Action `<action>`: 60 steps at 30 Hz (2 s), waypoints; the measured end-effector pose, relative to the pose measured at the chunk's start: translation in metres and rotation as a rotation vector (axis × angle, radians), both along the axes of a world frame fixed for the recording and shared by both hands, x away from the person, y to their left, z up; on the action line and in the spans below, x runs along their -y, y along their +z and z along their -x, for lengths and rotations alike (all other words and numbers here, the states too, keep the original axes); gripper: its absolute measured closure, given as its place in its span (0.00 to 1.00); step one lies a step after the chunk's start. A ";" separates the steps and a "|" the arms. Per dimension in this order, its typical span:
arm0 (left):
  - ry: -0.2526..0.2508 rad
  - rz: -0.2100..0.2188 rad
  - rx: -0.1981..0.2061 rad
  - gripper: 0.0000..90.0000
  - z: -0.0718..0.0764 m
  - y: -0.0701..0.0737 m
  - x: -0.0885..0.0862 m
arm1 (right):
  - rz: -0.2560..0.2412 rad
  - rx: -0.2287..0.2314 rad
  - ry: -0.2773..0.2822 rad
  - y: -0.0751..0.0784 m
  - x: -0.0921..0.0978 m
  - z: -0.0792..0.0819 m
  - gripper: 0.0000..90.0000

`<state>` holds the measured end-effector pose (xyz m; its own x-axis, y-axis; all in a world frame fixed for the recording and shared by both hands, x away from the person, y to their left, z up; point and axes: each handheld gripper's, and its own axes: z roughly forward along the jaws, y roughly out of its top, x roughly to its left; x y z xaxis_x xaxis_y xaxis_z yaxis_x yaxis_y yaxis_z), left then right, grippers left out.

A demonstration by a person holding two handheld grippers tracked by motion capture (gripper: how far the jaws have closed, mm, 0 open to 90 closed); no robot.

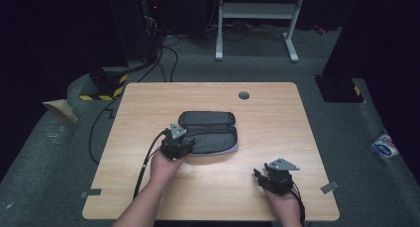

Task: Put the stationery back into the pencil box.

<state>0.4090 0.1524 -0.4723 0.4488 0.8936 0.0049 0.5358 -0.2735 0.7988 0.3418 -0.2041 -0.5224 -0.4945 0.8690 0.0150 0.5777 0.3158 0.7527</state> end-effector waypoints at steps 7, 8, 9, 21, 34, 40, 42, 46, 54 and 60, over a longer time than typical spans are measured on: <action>-0.008 0.044 -0.004 0.40 0.002 0.005 -0.009 | 0.004 -0.002 -0.005 0.000 -0.001 0.000 0.54; -0.019 0.051 -0.008 0.38 0.003 0.005 -0.011 | 0.006 -0.002 -0.006 0.000 -0.001 0.000 0.54; -0.029 0.061 -0.016 0.37 0.004 0.005 -0.013 | 0.009 -0.002 -0.006 0.000 -0.001 0.000 0.54; -0.043 0.068 -0.035 0.11 0.019 -0.001 -0.055 | 0.025 -0.005 -0.013 0.000 -0.003 0.000 0.53; 0.004 -0.087 -0.123 0.00 0.061 -0.040 -0.138 | 0.046 -0.002 -0.036 -0.001 -0.004 0.000 0.51; -0.006 -0.093 -0.121 0.00 0.077 -0.055 -0.161 | 0.038 -0.013 -0.063 -0.001 -0.004 0.000 0.46; 0.009 -0.068 -0.135 0.00 0.076 -0.058 -0.165 | 0.042 -0.012 -0.066 -0.001 -0.004 -0.001 0.43; 0.033 -0.058 -0.124 0.00 0.078 -0.059 -0.163 | 0.043 -0.019 -0.086 -0.001 -0.004 -0.002 0.38; 0.048 -0.063 -0.120 0.01 0.082 -0.059 -0.164 | 0.044 -0.025 -0.102 -0.001 -0.006 -0.004 0.33; 0.065 -0.057 -0.117 0.02 0.085 -0.059 -0.164 | 0.043 -0.028 -0.103 -0.001 -0.006 -0.004 0.33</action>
<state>0.3239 0.3162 -0.5309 0.3907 0.9205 0.0072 0.6426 -0.2783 0.7139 0.3459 -0.1982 -0.5236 -0.4020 0.9156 -0.0107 0.6292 0.2847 0.7232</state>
